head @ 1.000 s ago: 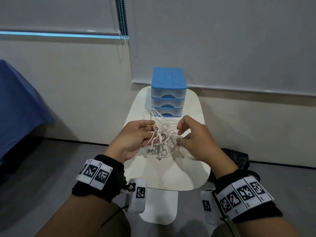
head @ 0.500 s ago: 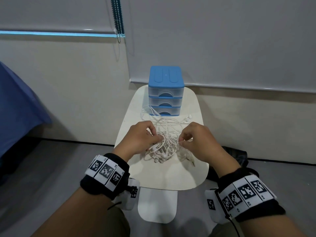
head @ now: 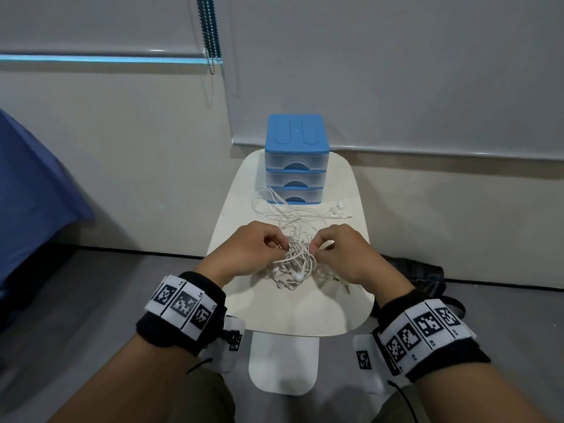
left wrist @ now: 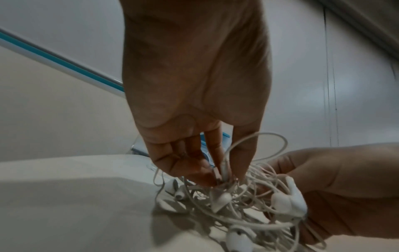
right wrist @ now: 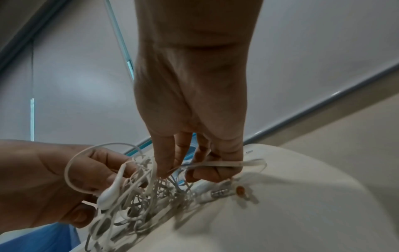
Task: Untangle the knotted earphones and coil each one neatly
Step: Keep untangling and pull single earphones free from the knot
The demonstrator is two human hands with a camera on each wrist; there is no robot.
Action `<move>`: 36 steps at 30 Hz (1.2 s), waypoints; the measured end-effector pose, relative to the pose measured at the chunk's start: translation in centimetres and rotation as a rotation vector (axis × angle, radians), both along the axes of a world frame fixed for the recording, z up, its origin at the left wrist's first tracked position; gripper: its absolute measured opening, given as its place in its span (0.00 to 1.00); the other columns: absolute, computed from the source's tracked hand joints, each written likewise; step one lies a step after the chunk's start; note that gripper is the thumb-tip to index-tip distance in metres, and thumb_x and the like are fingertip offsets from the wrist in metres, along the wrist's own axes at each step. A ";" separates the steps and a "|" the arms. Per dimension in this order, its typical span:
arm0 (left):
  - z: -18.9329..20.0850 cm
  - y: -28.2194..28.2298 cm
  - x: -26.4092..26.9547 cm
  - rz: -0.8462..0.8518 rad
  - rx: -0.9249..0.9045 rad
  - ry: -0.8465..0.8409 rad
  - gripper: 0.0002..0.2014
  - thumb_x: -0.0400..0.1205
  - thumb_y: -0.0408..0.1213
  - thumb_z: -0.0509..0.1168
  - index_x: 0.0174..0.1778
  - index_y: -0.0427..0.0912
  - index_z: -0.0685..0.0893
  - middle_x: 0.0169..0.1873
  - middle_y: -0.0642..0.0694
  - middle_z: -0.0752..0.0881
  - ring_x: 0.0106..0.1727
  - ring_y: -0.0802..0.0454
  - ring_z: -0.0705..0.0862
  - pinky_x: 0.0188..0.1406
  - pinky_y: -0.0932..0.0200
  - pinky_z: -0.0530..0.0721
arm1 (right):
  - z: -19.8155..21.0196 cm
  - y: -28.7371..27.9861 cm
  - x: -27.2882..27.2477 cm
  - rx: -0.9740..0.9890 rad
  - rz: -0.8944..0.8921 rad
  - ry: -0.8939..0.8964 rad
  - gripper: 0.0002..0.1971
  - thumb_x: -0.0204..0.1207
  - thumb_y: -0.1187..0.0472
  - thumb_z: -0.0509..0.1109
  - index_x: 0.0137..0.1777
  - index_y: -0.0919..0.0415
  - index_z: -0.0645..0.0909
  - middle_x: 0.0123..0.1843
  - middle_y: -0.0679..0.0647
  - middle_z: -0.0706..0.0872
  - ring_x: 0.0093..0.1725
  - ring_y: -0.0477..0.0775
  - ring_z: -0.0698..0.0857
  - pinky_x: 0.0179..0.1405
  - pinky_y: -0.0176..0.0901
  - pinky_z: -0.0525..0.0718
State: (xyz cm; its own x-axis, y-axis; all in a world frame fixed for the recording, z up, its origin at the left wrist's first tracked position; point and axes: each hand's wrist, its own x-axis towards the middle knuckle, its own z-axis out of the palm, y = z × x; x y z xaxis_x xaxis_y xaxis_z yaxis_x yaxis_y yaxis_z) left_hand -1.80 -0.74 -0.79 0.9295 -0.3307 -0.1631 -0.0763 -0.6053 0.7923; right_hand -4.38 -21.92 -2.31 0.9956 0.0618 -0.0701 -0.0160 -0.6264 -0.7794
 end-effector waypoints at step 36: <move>1.0 -0.8 0.3 -0.050 0.199 -0.119 0.03 0.77 0.36 0.77 0.37 0.44 0.92 0.38 0.50 0.93 0.28 0.67 0.83 0.32 0.72 0.79 | 0.5 -0.1 1.8 0.378 0.134 0.368 0.10 0.76 0.76 0.75 0.37 0.64 0.83 0.35 0.61 0.85 0.31 0.52 0.83 0.28 0.38 0.79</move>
State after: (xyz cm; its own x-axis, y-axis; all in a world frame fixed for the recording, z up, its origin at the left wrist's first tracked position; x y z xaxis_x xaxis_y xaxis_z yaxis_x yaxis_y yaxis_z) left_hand -1.55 -1.58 0.22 0.9292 -0.3494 -0.1203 -0.1958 -0.7416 0.6416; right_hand -2.55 -22.07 -1.80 0.8912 0.2751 -0.3607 -0.2695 -0.3185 -0.9088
